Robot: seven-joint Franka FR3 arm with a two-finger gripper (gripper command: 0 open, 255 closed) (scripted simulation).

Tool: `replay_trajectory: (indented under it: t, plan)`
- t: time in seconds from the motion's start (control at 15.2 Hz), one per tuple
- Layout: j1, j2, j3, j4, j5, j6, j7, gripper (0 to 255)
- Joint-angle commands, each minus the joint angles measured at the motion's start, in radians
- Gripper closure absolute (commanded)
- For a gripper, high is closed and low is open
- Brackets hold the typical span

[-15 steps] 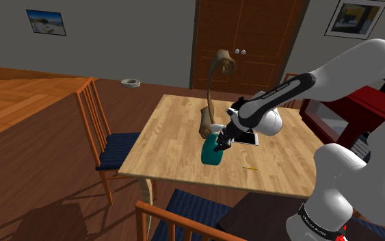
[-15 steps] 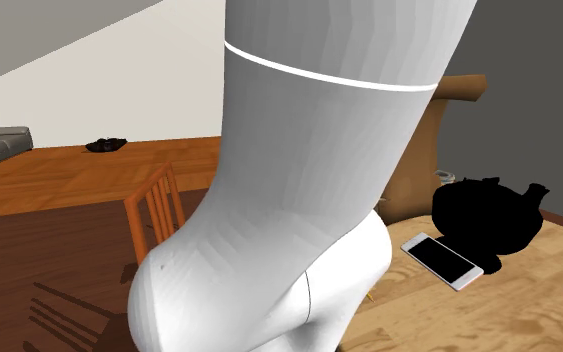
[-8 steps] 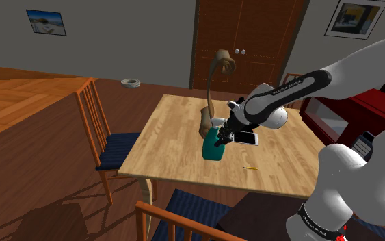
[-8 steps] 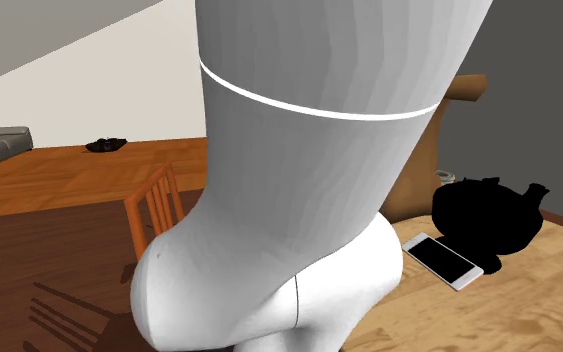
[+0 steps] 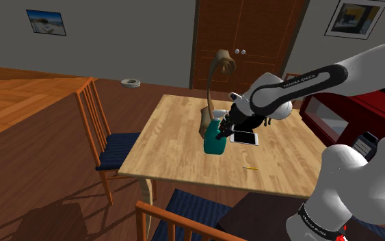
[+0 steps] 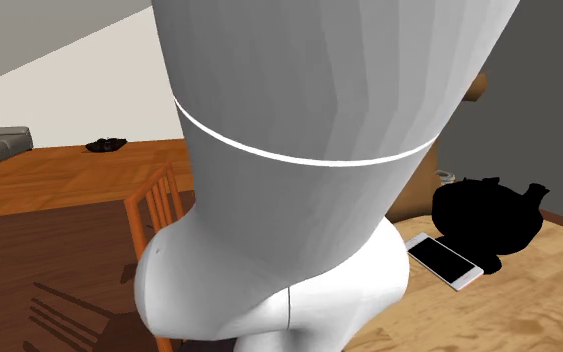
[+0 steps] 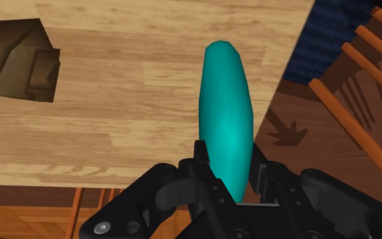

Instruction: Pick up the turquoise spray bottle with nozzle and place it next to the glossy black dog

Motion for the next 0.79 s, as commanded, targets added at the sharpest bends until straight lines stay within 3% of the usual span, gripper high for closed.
replay_trajectory:
  t: [0.0,0.73]
  plan:
    - [-0.022,-0.019,0.021,0.01,-0.02,-0.031,0.023,255]
    - [-0.093,-0.104,0.1,0.092,-0.089,-0.197,0.118,255]
